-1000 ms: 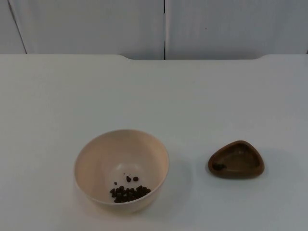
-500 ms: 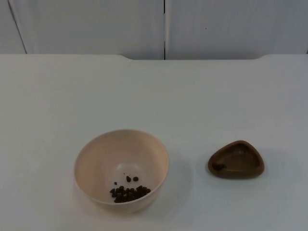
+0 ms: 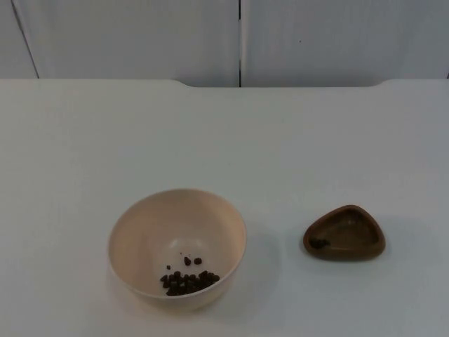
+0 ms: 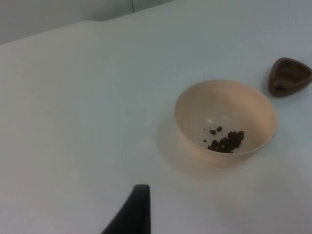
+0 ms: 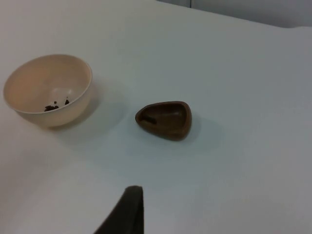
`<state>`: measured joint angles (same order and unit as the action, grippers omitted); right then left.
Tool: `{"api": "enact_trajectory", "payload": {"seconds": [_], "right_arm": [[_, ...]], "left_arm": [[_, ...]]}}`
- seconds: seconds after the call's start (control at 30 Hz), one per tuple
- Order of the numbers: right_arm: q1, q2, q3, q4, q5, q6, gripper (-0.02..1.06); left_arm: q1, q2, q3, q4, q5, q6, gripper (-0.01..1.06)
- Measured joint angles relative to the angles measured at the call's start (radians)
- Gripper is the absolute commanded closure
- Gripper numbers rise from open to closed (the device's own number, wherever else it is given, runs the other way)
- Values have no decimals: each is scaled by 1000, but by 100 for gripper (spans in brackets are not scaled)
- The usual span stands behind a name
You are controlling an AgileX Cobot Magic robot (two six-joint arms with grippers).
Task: Pick up the bowl with the left hand and pour the coffee beans from the cup into the bowl with the right hand.
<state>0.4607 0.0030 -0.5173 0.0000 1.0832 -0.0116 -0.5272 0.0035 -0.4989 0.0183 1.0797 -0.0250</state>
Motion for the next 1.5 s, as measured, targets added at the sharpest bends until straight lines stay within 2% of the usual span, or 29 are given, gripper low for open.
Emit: {"api": "enact_trajectory", "payload": {"seconds": [0.17,0.47,1.0,1.37,1.5], "right_arm": [[-15,0,0,5,0,0,-1],[-176,0,0,5,0,0,-1],[-368,0,0,7,0,0,-1],[-390,0,0,7,0,0,-1],[-390,0,0,7,0,0,-1]], "left_arm": [[0,0,0,0,0,0,0],[0,0,0,0,0,0,0],[0,0,0,0,0,0,0],[4,0,0,0,0,0,0],[52,0,0,0,0,0,0]]}}
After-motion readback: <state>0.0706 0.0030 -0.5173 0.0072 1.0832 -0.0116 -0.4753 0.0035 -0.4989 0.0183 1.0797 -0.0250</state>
